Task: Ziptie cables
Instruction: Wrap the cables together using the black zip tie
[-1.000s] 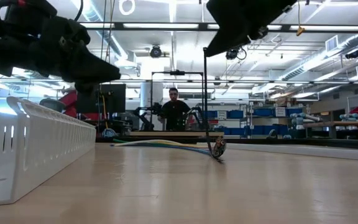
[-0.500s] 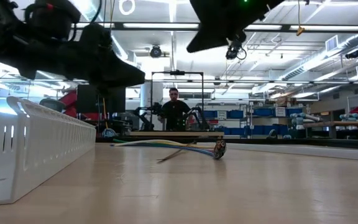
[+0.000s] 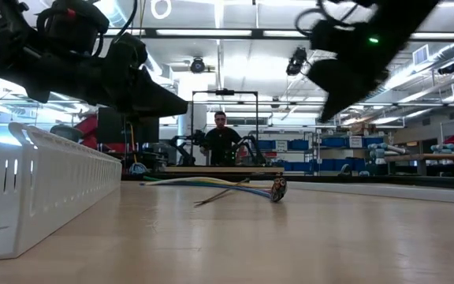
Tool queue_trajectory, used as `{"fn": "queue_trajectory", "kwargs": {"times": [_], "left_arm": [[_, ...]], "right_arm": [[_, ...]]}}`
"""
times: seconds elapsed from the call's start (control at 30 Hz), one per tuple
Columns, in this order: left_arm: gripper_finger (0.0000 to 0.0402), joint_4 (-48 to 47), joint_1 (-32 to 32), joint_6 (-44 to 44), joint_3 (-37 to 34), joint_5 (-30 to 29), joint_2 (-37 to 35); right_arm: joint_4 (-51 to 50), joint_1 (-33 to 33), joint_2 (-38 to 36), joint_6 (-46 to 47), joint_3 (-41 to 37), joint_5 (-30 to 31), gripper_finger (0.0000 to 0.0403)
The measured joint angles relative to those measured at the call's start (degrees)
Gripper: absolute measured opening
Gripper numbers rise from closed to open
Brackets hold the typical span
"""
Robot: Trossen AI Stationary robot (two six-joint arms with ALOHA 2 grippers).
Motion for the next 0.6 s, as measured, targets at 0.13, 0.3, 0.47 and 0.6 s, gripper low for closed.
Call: {"fn": "queue_trajectory", "kwargs": {"times": [0.13,0.3,0.47,0.6], "left_arm": [[0.0120,-0.07,0.00,1.48,-0.04,-0.04,0.00],[0.0120,-0.09,1.02,2.84,-0.04,-0.48,0.00],[0.0120,0.17,4.17,2.92,-0.04,-0.50,0.00],[0.0120,0.15,7.35,2.93,-0.04,-0.50,0.00]], "right_arm": [[5.31,3.84,-4.70,10.38,-8.58,-1.67,0.0000],[38.31,0.34,-11.55,1.22,-23.75,-9.56,0.0000],[75.82,-14.21,-11.27,-11.97,-35.77,-28.20,0.0000],[80.69,-24.75,-8.85,-12.27,-37.14,-37.57,0.0000]]}}
